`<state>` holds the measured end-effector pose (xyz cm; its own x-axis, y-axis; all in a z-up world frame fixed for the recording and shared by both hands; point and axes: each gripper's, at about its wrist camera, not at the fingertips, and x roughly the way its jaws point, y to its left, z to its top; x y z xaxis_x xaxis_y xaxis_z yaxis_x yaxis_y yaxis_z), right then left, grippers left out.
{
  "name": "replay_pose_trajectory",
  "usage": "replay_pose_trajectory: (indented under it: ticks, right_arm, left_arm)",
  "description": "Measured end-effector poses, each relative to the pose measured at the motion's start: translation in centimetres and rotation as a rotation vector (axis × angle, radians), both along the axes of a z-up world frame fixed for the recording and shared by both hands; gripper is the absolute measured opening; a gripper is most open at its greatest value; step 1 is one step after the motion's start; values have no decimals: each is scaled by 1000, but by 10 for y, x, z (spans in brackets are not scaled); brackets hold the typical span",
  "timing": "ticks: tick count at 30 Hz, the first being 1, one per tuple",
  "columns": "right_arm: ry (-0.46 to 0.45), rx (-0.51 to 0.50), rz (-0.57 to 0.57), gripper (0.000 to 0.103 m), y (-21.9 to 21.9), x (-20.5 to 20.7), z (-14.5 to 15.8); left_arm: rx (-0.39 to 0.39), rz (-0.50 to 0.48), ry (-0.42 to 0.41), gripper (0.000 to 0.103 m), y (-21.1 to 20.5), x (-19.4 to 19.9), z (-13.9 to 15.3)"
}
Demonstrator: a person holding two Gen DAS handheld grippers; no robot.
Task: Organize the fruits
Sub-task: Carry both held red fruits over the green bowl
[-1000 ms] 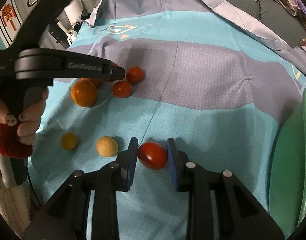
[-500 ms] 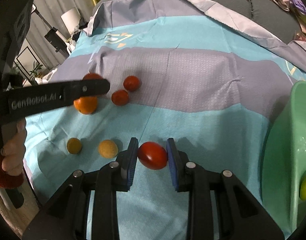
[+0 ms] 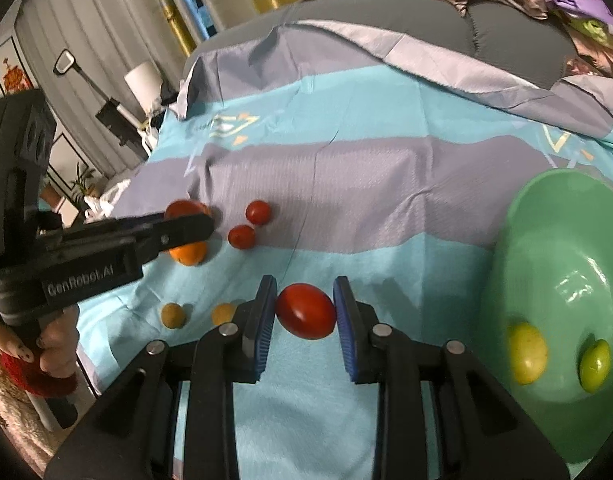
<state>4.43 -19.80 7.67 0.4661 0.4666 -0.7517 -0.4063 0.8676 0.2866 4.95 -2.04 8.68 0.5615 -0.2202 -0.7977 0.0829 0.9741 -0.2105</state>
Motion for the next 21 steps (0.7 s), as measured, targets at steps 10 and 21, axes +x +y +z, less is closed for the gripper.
replay_pose_trajectory:
  ticks: [10, 21]
  right_arm:
    - [-15, 59, -42, 30, -27, -1, 13]
    - [-31, 91, -66, 30, -43, -4, 21]
  left_arm:
    - [-6, -110, -39, 32, -32, -10, 7]
    - [-17, -196, -64, 32, -58, -16, 13]
